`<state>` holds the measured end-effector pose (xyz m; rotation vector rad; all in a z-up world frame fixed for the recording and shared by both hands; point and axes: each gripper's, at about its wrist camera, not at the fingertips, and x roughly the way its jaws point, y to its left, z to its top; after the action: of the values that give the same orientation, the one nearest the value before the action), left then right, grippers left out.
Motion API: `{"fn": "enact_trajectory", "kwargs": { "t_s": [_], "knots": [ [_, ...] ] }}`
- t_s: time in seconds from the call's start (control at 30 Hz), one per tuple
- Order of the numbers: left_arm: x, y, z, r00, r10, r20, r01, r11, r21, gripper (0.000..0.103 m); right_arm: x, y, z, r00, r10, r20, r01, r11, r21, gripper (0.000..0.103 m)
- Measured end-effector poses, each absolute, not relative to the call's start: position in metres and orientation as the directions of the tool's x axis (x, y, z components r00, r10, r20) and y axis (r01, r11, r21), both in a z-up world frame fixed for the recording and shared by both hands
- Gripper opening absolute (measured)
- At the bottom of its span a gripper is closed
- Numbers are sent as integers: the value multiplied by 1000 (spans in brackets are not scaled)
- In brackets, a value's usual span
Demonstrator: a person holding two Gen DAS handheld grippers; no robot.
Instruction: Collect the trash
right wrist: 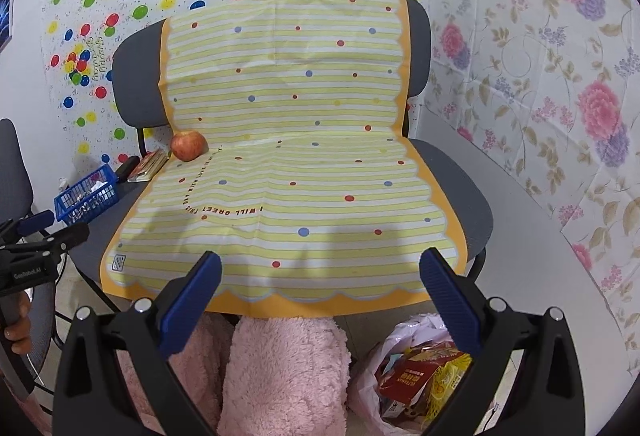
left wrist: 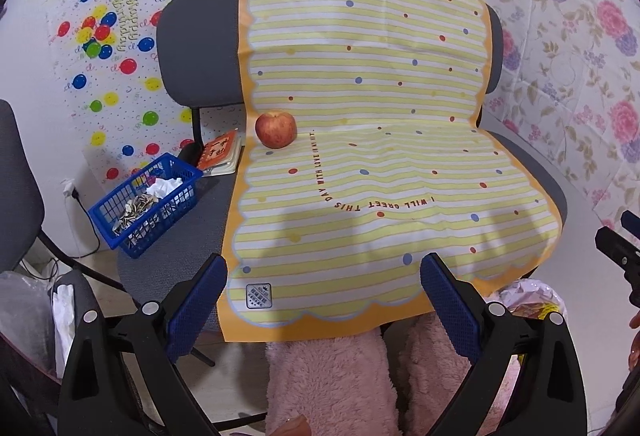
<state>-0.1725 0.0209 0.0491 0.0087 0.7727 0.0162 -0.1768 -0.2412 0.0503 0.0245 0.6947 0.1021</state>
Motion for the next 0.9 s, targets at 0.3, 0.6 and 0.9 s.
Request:
{"fn": "enact_trajectory", "kwargs": {
  "t_s": [0.3,0.6,0.9],
  "knots": [
    [-171,22,48,714,10,-700,-10,1000,4,96,-175,-238,51,765,104,-635,-87,994,58,97],
    [-169,21,47,712,6,-703,-7,1000,1,96,-173,-238,48,759,103,-643,-85,995,60,97],
    [-166,21,44,705,5,-709,-7,1000,0,96,-171,-236,46,756,106,-646,-84,994,65,97]
  ]
}}
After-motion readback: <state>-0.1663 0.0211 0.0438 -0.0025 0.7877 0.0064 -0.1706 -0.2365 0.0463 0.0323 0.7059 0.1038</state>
